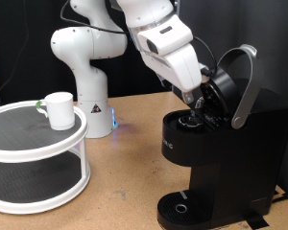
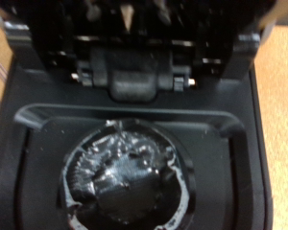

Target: Make a cup of coffee with the keurig machine

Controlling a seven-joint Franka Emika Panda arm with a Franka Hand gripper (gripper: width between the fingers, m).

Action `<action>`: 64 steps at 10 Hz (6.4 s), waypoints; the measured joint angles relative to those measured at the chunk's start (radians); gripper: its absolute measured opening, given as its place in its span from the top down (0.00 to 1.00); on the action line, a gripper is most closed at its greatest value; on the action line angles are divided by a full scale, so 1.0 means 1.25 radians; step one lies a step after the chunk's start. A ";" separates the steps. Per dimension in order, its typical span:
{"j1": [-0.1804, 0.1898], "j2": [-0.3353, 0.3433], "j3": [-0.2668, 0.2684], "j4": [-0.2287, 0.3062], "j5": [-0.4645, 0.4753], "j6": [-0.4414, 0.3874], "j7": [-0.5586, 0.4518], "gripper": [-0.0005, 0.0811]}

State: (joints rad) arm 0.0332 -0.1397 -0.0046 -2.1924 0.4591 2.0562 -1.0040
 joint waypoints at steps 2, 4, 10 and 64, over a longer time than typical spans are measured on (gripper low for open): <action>-0.005 -0.020 -0.022 0.013 0.045 -0.046 -0.035 0.01; -0.009 -0.045 -0.042 0.040 0.072 -0.088 -0.036 0.01; -0.021 -0.066 -0.068 0.146 0.077 -0.215 0.002 0.01; 0.028 0.029 0.175 0.148 0.171 -0.011 0.136 0.99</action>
State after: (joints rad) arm 0.0678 -0.1040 0.2138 -2.0071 0.6723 2.0424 -0.8334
